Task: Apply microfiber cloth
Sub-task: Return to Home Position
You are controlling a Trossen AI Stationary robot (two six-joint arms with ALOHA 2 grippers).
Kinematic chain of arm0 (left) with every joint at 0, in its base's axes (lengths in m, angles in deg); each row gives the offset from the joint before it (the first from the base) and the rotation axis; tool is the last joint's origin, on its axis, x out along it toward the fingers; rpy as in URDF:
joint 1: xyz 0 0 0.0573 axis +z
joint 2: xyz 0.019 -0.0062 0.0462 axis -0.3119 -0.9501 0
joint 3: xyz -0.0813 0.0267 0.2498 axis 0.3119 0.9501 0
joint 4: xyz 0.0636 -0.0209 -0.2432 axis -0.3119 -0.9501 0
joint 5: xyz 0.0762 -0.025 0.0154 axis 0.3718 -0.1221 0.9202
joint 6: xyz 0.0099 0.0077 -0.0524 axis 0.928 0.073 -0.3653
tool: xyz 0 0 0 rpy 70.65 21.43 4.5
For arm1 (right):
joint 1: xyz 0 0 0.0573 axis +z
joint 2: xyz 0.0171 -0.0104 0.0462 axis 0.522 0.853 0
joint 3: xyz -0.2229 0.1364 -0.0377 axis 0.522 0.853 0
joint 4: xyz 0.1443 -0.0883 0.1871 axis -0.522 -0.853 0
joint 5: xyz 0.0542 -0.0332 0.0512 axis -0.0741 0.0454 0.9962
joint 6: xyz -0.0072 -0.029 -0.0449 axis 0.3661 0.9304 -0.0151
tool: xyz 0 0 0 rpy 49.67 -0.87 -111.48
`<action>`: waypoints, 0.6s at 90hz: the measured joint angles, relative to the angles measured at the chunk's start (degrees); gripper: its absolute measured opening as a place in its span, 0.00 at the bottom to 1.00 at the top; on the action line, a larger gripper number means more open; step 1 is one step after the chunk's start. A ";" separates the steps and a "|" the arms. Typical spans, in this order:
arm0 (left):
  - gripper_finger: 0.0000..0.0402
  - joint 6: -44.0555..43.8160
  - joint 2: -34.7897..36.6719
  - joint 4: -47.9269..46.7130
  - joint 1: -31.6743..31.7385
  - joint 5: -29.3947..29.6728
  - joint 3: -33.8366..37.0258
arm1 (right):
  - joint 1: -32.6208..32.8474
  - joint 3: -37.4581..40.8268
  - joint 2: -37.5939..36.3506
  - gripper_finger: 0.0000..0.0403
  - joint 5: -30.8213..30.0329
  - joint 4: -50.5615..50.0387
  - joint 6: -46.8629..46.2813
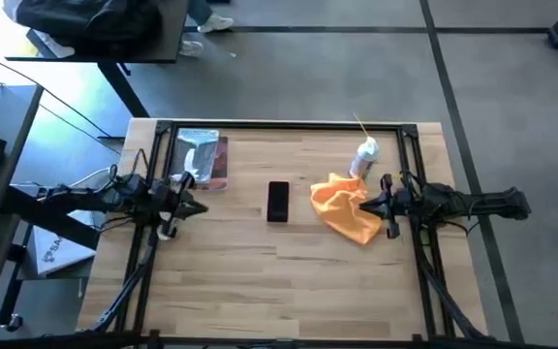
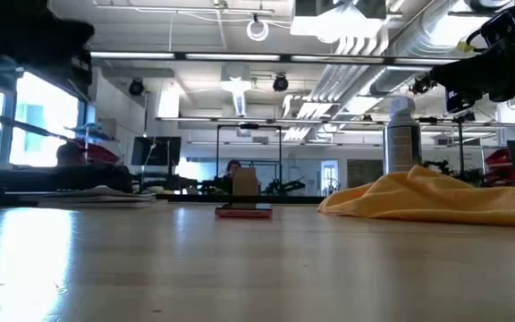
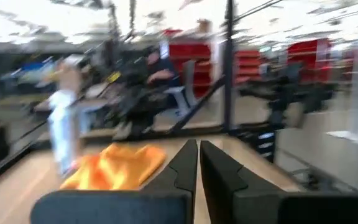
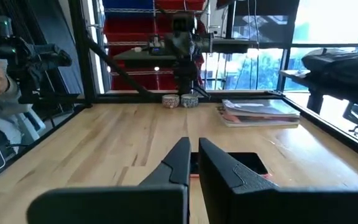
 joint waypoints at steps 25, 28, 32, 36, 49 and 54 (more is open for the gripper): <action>0.00 -0.83 1.39 -1.89 5.92 0.34 0.30 | 0.00 -0.02 0.00 0.00 0.02 -0.09 0.00; 0.00 -0.54 1.39 -1.88 6.20 2.41 0.30 | 0.00 -0.02 0.00 0.00 0.00 -0.09 0.00; 0.00 -0.51 1.39 -2.46 6.44 5.90 0.30 | 0.00 -0.02 0.00 0.00 0.00 -0.08 0.00; 0.00 -0.51 1.38 -3.10 6.47 9.77 0.30 | 0.00 -0.02 0.00 0.00 0.00 -0.07 0.00; 0.00 -2.28 1.24 -3.90 6.45 17.93 0.30 | 0.00 -0.02 -0.01 0.00 0.02 -0.07 -0.01; 0.00 -5.90 1.24 -4.38 6.45 17.96 0.30 | 0.00 -0.02 0.00 0.00 0.02 -0.09 0.00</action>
